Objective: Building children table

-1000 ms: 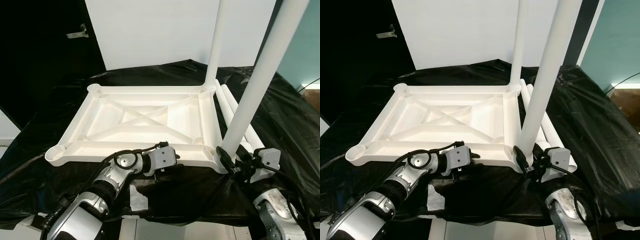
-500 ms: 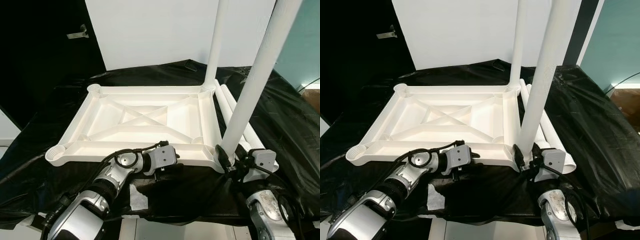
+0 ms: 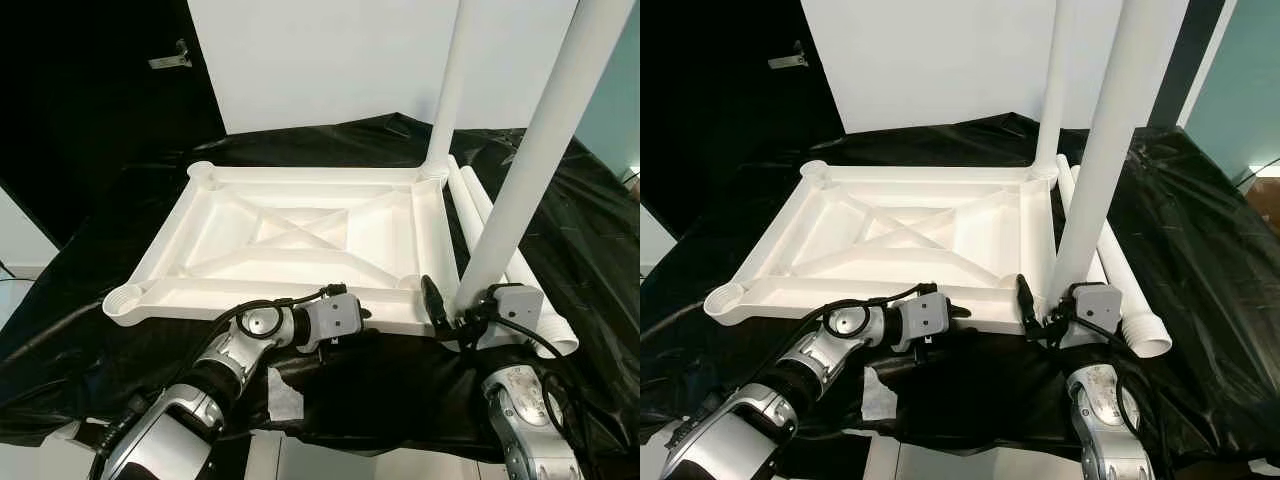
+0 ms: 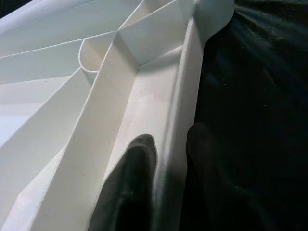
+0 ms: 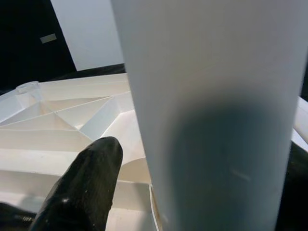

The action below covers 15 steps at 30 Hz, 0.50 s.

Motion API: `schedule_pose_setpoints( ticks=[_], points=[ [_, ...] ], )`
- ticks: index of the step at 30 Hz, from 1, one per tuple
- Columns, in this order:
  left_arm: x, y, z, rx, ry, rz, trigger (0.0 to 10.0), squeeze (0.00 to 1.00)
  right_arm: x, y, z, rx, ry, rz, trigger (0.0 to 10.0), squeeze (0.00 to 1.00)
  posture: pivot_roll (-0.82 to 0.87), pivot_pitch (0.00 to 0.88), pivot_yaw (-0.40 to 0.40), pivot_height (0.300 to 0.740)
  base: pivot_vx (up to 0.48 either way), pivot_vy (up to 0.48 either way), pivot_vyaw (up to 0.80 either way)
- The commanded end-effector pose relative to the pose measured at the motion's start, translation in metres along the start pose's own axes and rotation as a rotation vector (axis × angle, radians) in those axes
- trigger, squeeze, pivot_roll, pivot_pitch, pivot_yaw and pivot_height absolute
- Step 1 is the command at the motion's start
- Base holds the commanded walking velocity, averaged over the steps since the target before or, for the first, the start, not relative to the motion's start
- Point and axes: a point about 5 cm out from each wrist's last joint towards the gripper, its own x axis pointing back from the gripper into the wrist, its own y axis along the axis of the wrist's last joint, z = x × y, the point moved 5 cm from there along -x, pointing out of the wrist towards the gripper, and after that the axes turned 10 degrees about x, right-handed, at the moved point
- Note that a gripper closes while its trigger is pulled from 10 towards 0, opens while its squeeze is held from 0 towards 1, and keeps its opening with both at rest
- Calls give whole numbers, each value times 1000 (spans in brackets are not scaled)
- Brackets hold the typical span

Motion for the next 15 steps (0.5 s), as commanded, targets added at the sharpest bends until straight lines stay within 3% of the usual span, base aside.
schedule_pose_setpoints(
  ticks=[1, 2, 6, 7, 11, 14, 15],
  points=[
    [-2, -44, -57, 101, -306, 175, 10000, 514, 2, 0, 7, -4, 23, -2, 10000, 0, -183, 26, 47, 740, 0, 0, 0],
    [0, -41, -58, 116, -324, 157, 10000, 1000, 3, 0, 7, -4, 26, -2, 10000, 0, -186, 26, 49, 740, 0, 0, 0],
    [4, -34, -61, 127, -360, 111, 10000, 1000, 4, -1, 6, -2, 25, 1, 10000, 0, -187, 26, 50, 740, 0, 0, 0],
    [6, -31, -59, 117, -348, 84, 10000, 0, 5, -2, 6, 0, 24, 5, 10000, 0, -187, 26, 50, 740, 0, 0, 0],
    [12, -23, -53, 110, -319, 24, 10000, 0, 7, -4, 6, 8, 24, 11, 10000, 0, -187, 28, 50, 740, 0, 0, 0],
    [22, -7, -41, 165, -272, -93, 10000, 0, 9, -4, 5, 20, 14, 14, 10000, 0, -184, 31, 47, 740, 0, 0, 0],
    [22, -7, -41, 165, -272, -93, 10000, 0, 9, -4, 5, 20, 14, 14, 10000, 0, -184, 31, 47, 740, 0, 0, 0]
  ],
)
